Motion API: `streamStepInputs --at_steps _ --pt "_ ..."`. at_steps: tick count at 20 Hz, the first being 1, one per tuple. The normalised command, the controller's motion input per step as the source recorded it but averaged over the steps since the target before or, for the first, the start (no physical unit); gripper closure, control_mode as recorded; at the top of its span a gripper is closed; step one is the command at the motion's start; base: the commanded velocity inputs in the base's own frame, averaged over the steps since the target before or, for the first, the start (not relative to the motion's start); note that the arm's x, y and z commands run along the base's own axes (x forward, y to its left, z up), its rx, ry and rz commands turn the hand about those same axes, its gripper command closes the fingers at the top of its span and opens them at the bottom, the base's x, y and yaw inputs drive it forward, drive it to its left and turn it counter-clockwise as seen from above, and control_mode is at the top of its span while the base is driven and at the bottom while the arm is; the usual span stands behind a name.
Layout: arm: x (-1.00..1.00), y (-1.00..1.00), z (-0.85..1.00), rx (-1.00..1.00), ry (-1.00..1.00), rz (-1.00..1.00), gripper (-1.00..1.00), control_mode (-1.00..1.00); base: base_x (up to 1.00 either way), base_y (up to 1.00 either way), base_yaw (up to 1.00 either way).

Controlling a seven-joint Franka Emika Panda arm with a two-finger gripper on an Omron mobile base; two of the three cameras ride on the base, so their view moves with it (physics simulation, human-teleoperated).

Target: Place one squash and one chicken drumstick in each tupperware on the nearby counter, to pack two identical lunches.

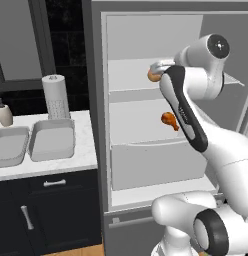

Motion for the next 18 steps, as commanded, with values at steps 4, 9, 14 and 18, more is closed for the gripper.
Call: streamStepInputs --at_steps 4,9,14,18 --pt "0.34 0.00 -0.05 0.00 0.00 0.00 -1.00 -1.00 0.00 0.00 0.00" --pt "0.47 0.00 -0.17 0.00 0.00 0.00 -1.00 -1.00 0.00 0.00 0.00" --pt "0.42 0.00 -0.28 0.00 0.00 0.00 -1.00 -1.00 0.00 0.00 0.00" --pt "0.52 -0.03 -0.23 0.00 0.00 0.00 -1.00 -1.00 0.00 0.00 0.00"
